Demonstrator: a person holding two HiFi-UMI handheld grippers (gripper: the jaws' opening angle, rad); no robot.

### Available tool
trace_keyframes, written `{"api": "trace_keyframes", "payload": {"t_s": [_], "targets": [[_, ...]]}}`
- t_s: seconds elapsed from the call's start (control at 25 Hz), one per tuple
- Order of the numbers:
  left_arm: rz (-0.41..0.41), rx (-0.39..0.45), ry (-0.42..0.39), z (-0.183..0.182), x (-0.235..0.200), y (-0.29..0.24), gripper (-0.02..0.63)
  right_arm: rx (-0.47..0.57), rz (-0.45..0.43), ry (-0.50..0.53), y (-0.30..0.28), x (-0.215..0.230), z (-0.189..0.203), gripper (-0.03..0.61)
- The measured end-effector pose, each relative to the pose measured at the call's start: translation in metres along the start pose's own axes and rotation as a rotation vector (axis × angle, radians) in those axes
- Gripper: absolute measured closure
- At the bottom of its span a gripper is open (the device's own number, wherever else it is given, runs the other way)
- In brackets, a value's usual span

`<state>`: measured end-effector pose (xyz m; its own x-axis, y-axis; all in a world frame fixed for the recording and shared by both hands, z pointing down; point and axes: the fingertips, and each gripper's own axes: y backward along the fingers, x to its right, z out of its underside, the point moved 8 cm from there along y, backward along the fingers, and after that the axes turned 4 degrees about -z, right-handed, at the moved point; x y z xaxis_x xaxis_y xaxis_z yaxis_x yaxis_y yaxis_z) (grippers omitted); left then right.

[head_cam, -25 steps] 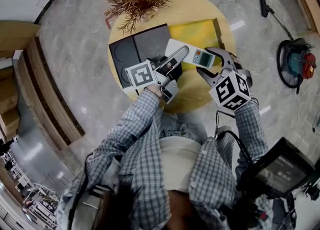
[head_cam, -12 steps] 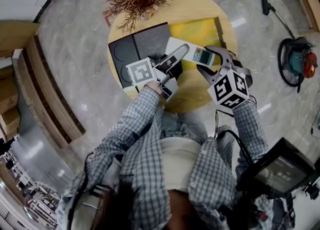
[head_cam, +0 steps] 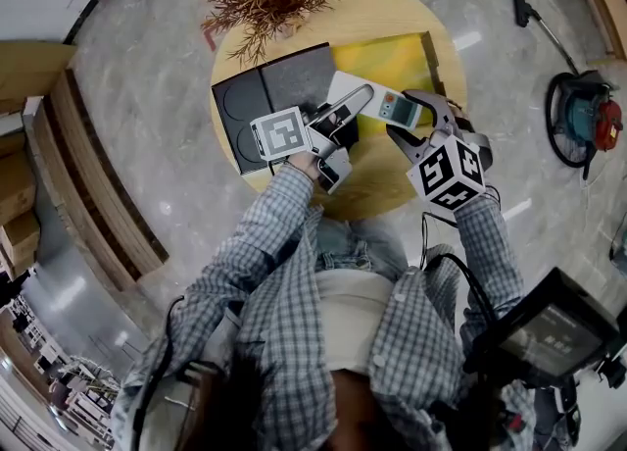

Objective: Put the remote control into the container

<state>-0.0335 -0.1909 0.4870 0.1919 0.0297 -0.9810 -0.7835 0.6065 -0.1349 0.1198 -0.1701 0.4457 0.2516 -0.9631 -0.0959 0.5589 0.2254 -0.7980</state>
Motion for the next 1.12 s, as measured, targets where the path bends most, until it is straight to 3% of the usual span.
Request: {"api": "trace_keyframes", "payload": {"t_s": [0.24, 0.68, 0.84, 0.96, 1.12], "targets": [[0.034, 0.0, 0.032, -0.001, 0.001, -0.002, 0.44, 0.014, 0.003, -0.045, -0.001, 0.003, 0.001, 0.316], [0.069, 0.025, 0.026, -0.005, 0.006, 0.013, 0.44, 0.043, 0.042, -0.115, 0.003, 0.021, 0.001, 0.316], [0.045, 0.025, 0.036, -0.005, -0.001, 0.019, 0.449, 0.034, 0.034, -0.109, -0.004, 0.018, 0.001, 0.316], [0.018, 0.028, 0.044, -0.005, -0.004, 0.021, 0.529, 0.035, 0.027, -0.109, -0.006, 0.018, 0.001, 0.316], [0.017, 0.028, 0.064, -0.004, -0.007, 0.019, 0.53, 0.032, 0.024, -0.111, -0.008, 0.019, 0.004, 0.316]]}}
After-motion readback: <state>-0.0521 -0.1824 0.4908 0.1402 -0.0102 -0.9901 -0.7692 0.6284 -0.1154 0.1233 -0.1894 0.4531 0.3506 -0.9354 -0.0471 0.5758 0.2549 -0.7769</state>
